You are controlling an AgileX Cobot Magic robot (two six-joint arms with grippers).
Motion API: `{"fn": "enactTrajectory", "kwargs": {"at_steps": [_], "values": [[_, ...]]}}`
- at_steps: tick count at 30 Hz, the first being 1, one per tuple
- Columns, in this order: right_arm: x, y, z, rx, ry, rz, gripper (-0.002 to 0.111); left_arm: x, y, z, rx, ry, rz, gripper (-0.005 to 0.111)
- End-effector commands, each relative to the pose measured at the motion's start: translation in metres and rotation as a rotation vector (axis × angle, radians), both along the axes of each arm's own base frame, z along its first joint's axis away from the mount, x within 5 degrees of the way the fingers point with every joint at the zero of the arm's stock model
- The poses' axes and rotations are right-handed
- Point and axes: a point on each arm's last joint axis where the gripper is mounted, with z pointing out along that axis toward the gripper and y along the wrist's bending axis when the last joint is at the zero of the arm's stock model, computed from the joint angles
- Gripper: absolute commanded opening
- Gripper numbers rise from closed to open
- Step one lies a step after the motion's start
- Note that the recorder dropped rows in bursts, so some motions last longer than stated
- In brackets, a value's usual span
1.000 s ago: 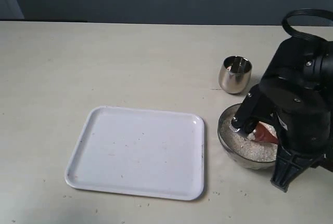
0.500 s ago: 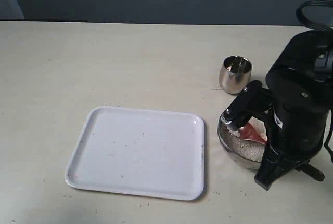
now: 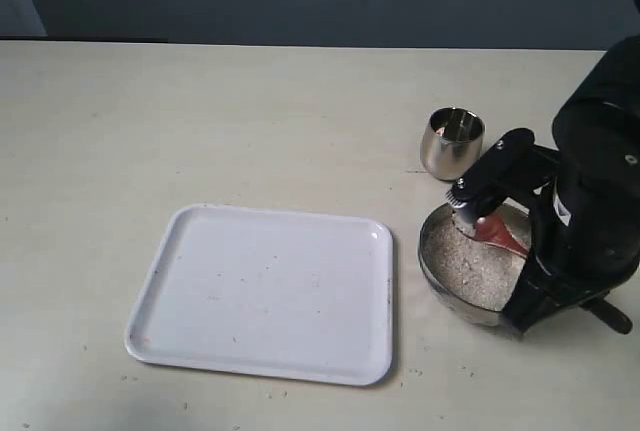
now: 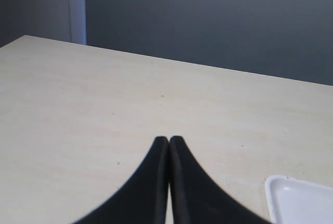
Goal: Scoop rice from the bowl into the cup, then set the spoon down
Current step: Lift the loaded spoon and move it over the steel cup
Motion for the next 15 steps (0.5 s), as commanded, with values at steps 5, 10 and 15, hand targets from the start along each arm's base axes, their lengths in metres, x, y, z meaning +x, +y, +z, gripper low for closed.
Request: {"fn": "enactTrajectory", "kwargs": {"at_steps": [5, 10, 15], "values": [[0.008, -0.001, 0.008, 0.029, -0.054, -0.003, -0.001, 0.0, -0.001, 0.002, 0.001, -0.018, -0.01, 0.0], [0.02, -0.003, 0.013, 0.074, -0.097, -0.035, -0.001, 0.0, -0.001, 0.002, 0.001, -0.018, -0.01, 0.0], [0.028, -0.009, 0.016, 0.089, -0.114, -0.045, -0.001, 0.0, -0.001, 0.002, 0.001, -0.018, -0.01, 0.0]]}}
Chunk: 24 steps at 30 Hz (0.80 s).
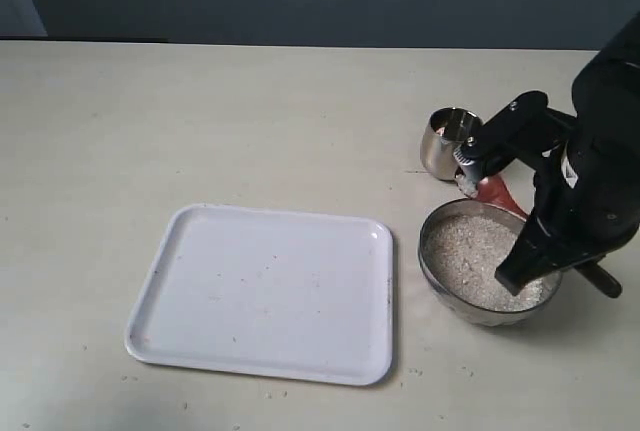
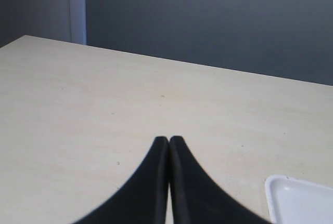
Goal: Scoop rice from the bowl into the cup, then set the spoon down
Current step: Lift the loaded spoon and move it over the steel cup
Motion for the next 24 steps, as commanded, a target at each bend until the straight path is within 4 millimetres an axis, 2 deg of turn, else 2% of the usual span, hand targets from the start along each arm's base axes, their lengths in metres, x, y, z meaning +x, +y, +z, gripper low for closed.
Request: {"fn": "enactTrajectory", "kwargs": {"at_steps": [1, 9, 15, 20, 24], "values": [[0.01, -0.006, 0.005, 0.033, -0.046, -0.004, -0.001, 0.0, -0.001, 0.002, 0.001, -0.018, -0.01, 0.0], [0.029, -0.016, 0.006, 0.139, -0.114, -0.036, -0.001, 0.0, -0.001, 0.002, 0.001, -0.018, -0.01, 0.0], [0.046, -0.022, 0.002, 0.145, -0.136, -0.064, -0.001, 0.0, -0.001, 0.002, 0.001, -0.018, -0.01, 0.0], [0.074, -0.011, 0.0, 0.121, -0.169, -0.024, -0.001, 0.0, -0.001, 0.002, 0.001, -0.018, -0.01, 0.0], [0.095, -0.003, -0.011, 0.067, -0.161, 0.011, -0.001, 0.0, -0.001, 0.002, 0.001, -0.018, -0.01, 0.0]]}}
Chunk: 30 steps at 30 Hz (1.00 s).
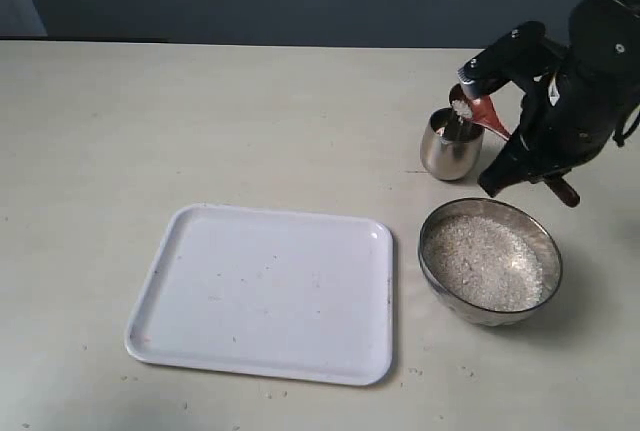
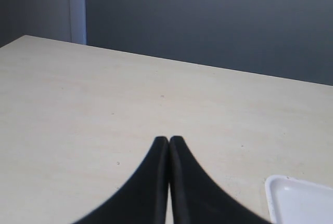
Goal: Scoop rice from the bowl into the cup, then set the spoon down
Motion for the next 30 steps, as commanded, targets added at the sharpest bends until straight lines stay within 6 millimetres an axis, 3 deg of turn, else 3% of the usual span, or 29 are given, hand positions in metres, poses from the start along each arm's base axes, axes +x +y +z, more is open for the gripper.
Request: {"fn": "enactTrajectory", "kwargs": {"at_steps": [1, 5, 16, 30], "values": [[0.017, 0.003, -0.009, -0.065, -0.002, 0.036, -0.001, 0.0, -0.001, 0.002, 0.001, -0.018, -0.01, 0.0], [0.022, 0.001, -0.016, -0.119, 0.005, 0.055, -0.001, 0.0, -0.001, 0.002, 0.001, -0.018, -0.01, 0.0], [0.031, -0.006, -0.011, -0.241, -0.096, 0.076, -0.001, 0.0, -0.001, 0.002, 0.001, -0.018, -0.01, 0.0], [0.028, -0.002, -0.011, -0.271, -0.094, 0.099, -0.001, 0.0, -0.001, 0.002, 0.001, -0.018, -0.01, 0.0]]}}
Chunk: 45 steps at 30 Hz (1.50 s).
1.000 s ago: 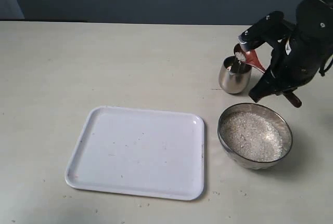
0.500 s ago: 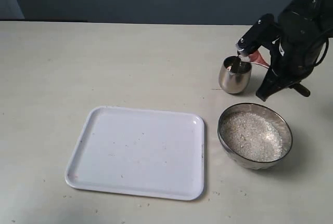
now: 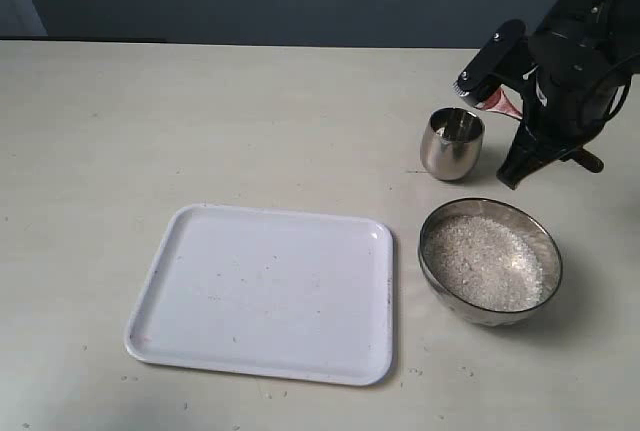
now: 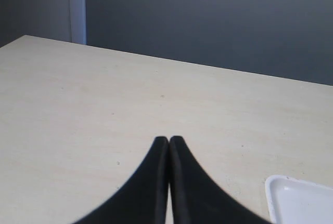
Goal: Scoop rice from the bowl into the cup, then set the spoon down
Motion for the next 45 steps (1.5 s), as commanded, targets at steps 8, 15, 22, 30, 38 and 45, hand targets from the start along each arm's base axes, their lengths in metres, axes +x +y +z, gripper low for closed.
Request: {"fn": "enactTrajectory", "kwargs": {"at_steps": [8, 15, 22, 30, 38, 45], "values": [[-0.006, -0.005, -0.01, -0.043, 0.03, 0.005, -0.001, 0.0, -0.001, 0.002, 0.001, -0.018, -0.01, 0.0], [-0.008, -0.004, -0.013, -0.034, 0.03, 0.009, -0.001, 0.0, -0.001, 0.002, 0.001, -0.018, -0.01, 0.0], [-0.009, 0.002, -0.013, -0.026, 0.017, 0.036, -0.001, 0.0, -0.001, 0.002, 0.001, -0.018, -0.01, 0.0], [-0.008, 0.004, -0.012, -0.024, 0.002, 0.057, -0.001, 0.0, -0.001, 0.002, 0.001, -0.018, -0.01, 0.0], [-0.007, 0.007, -0.011, -0.016, -0.017, 0.084, -0.001, 0.0, -0.001, 0.002, 0.001, -0.018, -0.01, 0.0], [-0.007, 0.01, -0.011, -0.026, -0.03, 0.113, -0.001, 0.0, -0.001, 0.002, 0.001, -0.018, -0.01, 0.0]]}}
